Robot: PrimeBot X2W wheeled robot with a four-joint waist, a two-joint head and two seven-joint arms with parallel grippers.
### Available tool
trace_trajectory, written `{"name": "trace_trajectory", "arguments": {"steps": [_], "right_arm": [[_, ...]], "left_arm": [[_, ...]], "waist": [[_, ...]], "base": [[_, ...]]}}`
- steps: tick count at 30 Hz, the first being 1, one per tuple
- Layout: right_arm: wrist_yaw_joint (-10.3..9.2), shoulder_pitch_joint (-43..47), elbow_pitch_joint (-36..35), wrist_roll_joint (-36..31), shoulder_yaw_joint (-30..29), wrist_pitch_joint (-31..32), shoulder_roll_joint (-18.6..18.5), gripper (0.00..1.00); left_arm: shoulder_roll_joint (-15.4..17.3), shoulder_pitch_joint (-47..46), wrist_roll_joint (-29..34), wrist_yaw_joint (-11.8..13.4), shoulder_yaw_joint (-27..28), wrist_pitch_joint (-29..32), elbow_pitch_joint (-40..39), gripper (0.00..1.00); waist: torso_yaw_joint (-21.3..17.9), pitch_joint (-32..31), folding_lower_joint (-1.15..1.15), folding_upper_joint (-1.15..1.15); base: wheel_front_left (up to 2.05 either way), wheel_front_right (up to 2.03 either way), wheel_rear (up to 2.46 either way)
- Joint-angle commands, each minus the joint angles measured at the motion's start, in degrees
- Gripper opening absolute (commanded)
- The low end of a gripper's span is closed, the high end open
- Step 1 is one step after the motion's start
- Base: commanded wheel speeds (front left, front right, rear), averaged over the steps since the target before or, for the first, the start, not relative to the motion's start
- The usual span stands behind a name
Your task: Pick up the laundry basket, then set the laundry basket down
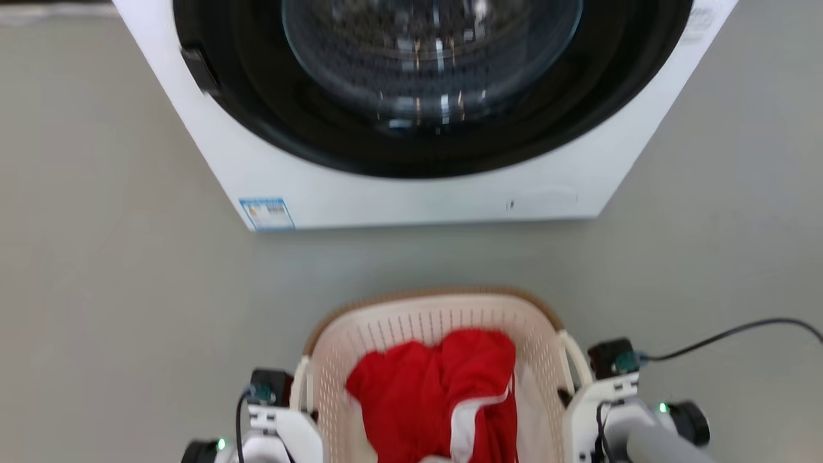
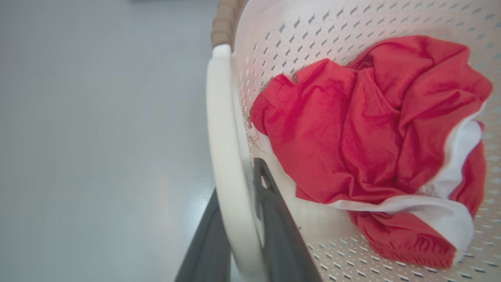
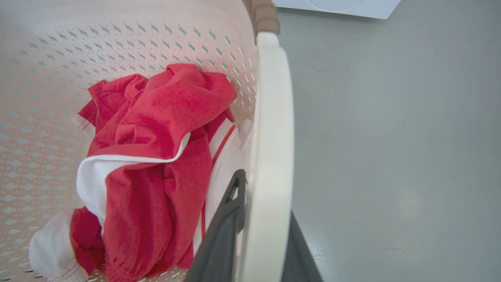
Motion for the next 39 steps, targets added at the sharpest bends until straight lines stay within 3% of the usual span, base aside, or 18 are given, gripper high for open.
{"name": "trace_trajectory", "arguments": {"steps": [1,13,39], "right_arm": [[0.99,1.6,-1.4,-0.3,2.0,0.4,1.0,0.00],[0.99,5.0,-2.3,3.5,6.6,2.5,1.0,0.00],[0.99,8.8,-3.3,8.3,13.7,4.0,1.0,0.00]], "left_arm": [[0.9,-0.4,-0.2,0.0,0.7,-0.8,-1.6,0.00],[0.9,3.6,-5.0,2.7,-6.3,0.7,-4.0,0.00],[0.9,6.2,-11.6,3.8,-14.0,1.4,-2.8,0.00]], "waist": [[0.3,-3.1,0.00,0.00],[0.4,-8.3,0.00,0.00],[-0.6,-14.2,0.00,0.00]], "base": [[0.00,0.00,0.00],[0.00,0.00,0.00],[0.00,0.00,0.00]]}}
